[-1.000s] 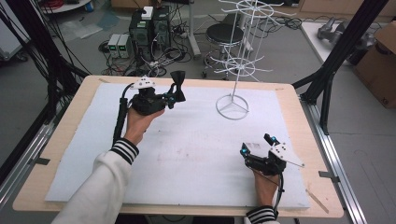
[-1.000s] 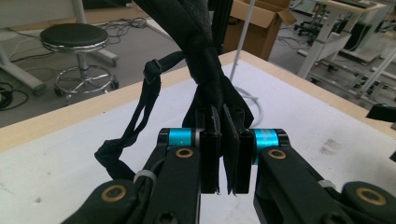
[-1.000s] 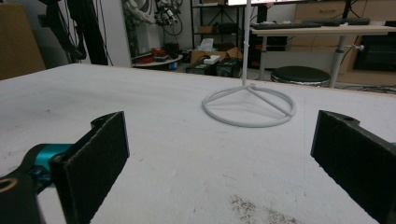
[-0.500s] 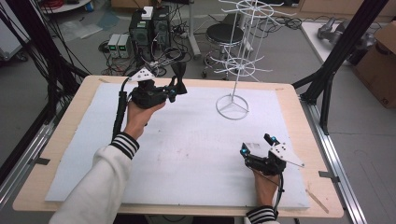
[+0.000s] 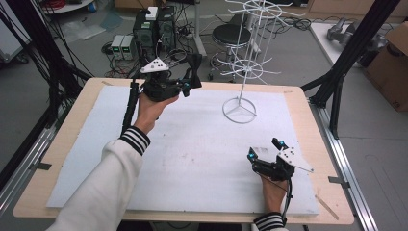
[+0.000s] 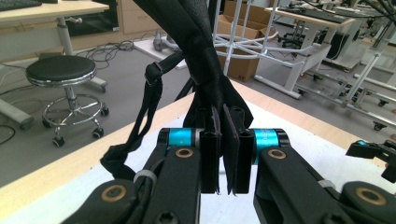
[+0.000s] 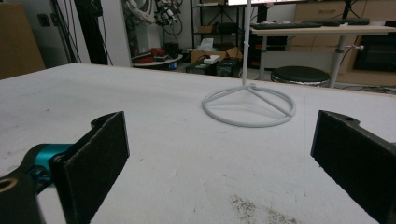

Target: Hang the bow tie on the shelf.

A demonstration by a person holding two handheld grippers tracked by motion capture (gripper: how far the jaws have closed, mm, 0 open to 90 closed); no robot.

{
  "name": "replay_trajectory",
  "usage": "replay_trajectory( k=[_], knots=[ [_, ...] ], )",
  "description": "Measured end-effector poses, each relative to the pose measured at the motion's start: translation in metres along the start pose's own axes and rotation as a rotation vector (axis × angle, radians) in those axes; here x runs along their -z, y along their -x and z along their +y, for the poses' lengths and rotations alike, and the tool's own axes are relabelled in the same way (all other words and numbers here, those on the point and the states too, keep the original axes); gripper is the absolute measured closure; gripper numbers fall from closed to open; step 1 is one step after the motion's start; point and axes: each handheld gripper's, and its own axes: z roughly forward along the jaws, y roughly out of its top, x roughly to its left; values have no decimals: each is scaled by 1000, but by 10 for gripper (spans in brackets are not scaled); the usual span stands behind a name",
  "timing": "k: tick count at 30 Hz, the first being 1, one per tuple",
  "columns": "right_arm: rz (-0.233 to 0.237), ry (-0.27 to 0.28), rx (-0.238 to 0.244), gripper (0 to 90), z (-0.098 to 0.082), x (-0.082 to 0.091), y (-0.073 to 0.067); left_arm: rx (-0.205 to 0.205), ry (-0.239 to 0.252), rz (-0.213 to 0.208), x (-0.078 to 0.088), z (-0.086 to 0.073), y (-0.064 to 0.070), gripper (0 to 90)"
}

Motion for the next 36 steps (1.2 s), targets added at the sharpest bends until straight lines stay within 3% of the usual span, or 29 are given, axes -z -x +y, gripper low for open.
replay_trajectory(
  k=[10,36],
  knots=[
    [-1,0,1,32,0,0,0,-11,4,-38,-19,10,7,851],
    [0,1,0,32,0,0,0,-40,-30,-84,-70,27,22,851]
  ],
)
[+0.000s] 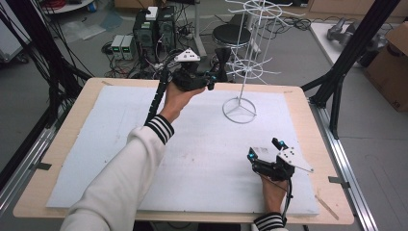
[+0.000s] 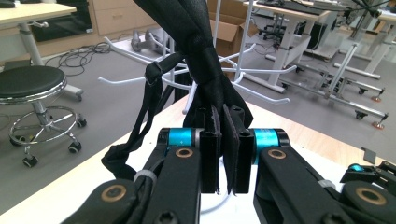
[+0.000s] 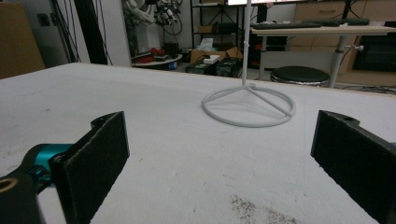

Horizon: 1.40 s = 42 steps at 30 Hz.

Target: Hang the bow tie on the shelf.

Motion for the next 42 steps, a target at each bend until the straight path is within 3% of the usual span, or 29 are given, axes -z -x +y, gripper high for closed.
replay_trajectory(
  k=[25,42],
  knots=[
    [2,2,-9,32,0,0,0,0,-48,-9,-34,-8,3,852],
    [0,5,-4,32,0,0,1,11,-69,-14,-47,-14,5,851]
  ],
)
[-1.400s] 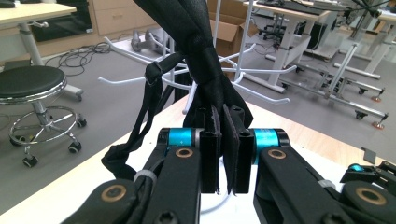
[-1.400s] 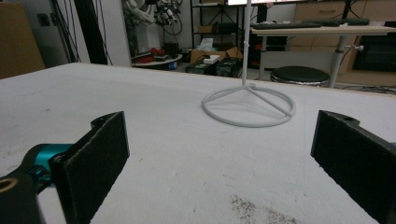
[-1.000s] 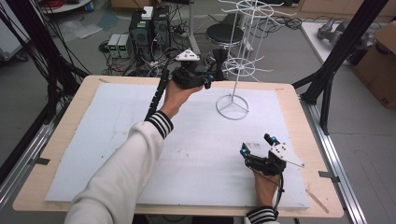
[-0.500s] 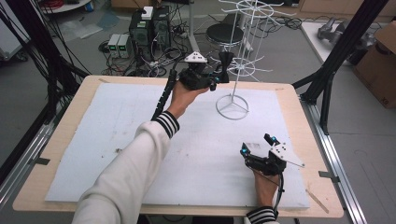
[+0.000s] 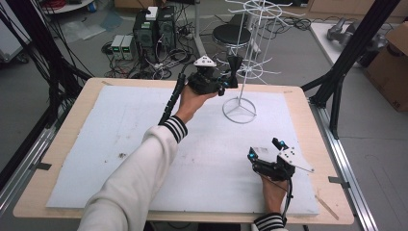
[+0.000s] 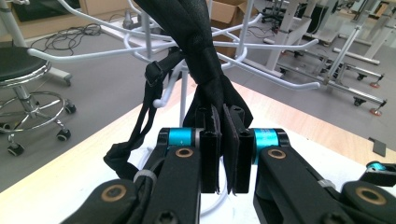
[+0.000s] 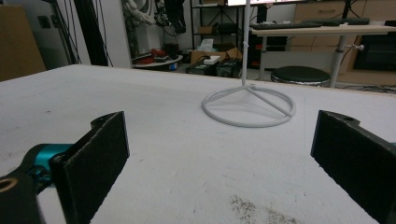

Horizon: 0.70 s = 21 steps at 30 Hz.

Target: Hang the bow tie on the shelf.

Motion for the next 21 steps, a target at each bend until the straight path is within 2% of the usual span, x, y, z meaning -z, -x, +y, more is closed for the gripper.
replay_trajectory(
  k=[21],
  knots=[
    [-1,-2,-4,32,0,0,0,28,-18,-13,-2,-8,-2,841]
  ],
)
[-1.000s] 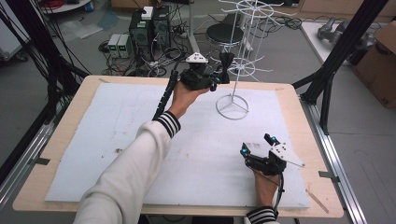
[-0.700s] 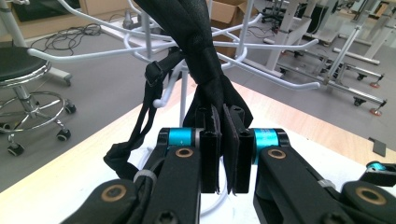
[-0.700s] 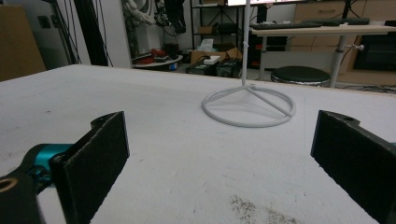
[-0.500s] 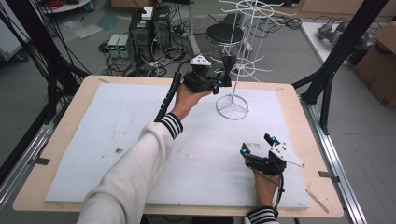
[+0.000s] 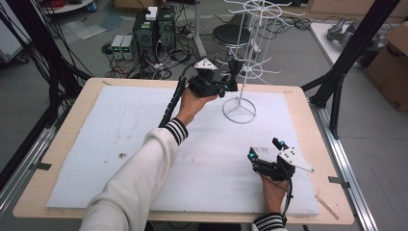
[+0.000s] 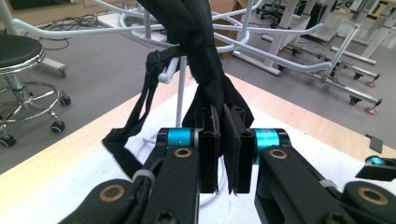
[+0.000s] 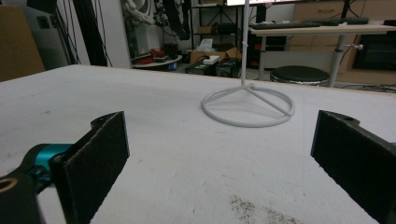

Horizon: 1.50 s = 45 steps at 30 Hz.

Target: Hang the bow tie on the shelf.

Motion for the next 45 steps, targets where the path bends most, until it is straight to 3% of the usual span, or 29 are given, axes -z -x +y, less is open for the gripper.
replay_trajectory(
  k=[6,11,14,16,24,29,31,36,45],
  knots=[
    [-1,0,1,32,0,0,0,17,0,-16,1,0,0,778],
    [-1,-2,-1,32,0,0,-1,35,-3,-29,2,-3,-3,582],
    [-1,-3,-3,32,0,0,-1,23,-2,-22,4,-4,-4,433],
    [-2,1,4,32,0,0,0,13,1,-42,6,-5,-4,373],
    [-1,7,-10,32,0,0,1,-37,39,-85,31,-18,-3,242],
    [-2,0,-8,32,0,0,0,-86,94,-89,71,-35,-1,211],
    [-2,2,-9,32,0,0,1,-128,121,-52,94,-44,2,210],
    [-2,1,2,32,0,0,0,-154,147,-25,150,-76,-4,228],
    [3,8,-20,32,0,1,2,-90,264,141,239,-153,-26,220]
  ],
)
